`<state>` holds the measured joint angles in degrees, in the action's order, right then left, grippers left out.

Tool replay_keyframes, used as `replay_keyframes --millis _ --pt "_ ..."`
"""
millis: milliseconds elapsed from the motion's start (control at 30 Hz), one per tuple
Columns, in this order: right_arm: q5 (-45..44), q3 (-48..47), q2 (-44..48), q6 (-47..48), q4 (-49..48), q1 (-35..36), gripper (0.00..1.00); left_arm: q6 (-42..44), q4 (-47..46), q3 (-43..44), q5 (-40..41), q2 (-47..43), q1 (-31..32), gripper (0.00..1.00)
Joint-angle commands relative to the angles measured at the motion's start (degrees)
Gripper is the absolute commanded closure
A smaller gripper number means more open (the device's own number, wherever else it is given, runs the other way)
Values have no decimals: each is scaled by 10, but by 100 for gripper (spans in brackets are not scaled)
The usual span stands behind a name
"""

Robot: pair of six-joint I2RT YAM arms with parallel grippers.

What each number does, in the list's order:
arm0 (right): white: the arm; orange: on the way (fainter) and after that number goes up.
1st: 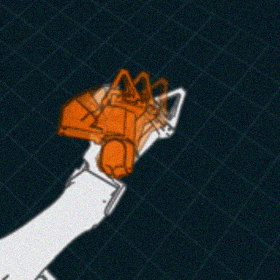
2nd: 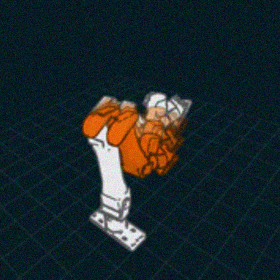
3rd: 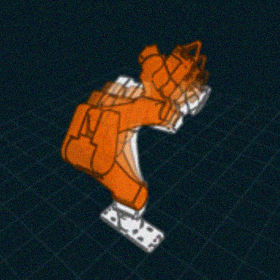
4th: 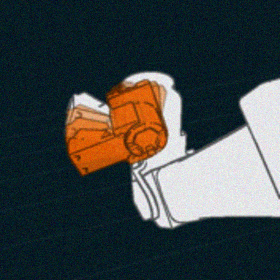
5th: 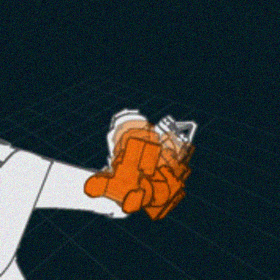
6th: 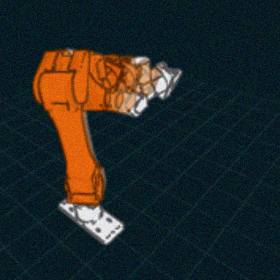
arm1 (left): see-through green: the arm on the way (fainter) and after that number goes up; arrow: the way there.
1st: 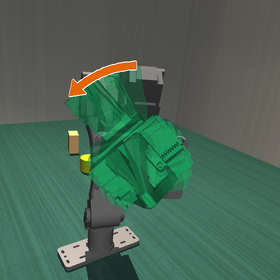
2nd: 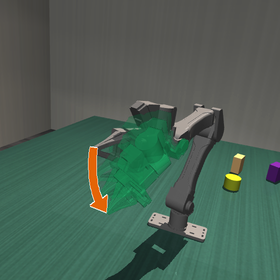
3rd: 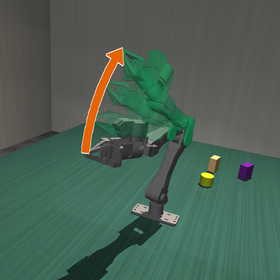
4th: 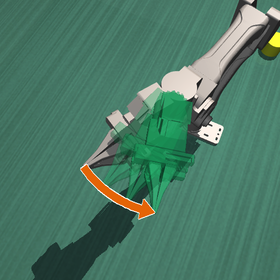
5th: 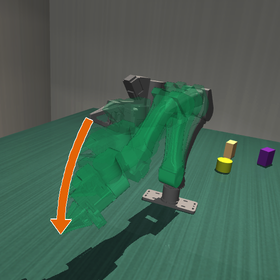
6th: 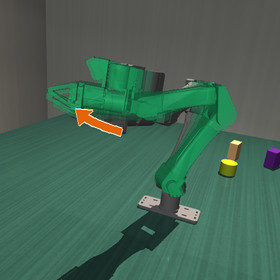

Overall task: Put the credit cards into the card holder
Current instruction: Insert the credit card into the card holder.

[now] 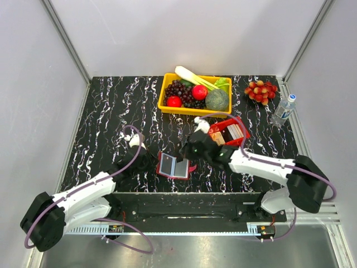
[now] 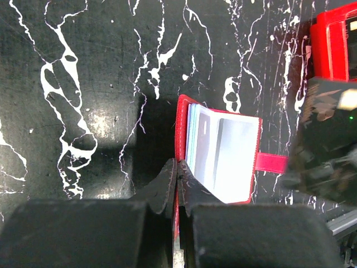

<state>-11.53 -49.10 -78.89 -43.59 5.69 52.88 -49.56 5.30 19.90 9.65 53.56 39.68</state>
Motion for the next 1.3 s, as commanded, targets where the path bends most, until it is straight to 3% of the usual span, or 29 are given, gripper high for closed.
replay_keyframes --millis 0,333,1267 --pt "-105 -23 -47 -103 -103 66 100 -6 -17 16 -12 -23 -3 100" --pt "-198 -64 -112 -117 -144 136 100 -15 -18 8 -14 -38 -3 100" --pt "-250 -116 -158 -98 -61 154 100 -13 -17 7 -11 -36 -3 100"
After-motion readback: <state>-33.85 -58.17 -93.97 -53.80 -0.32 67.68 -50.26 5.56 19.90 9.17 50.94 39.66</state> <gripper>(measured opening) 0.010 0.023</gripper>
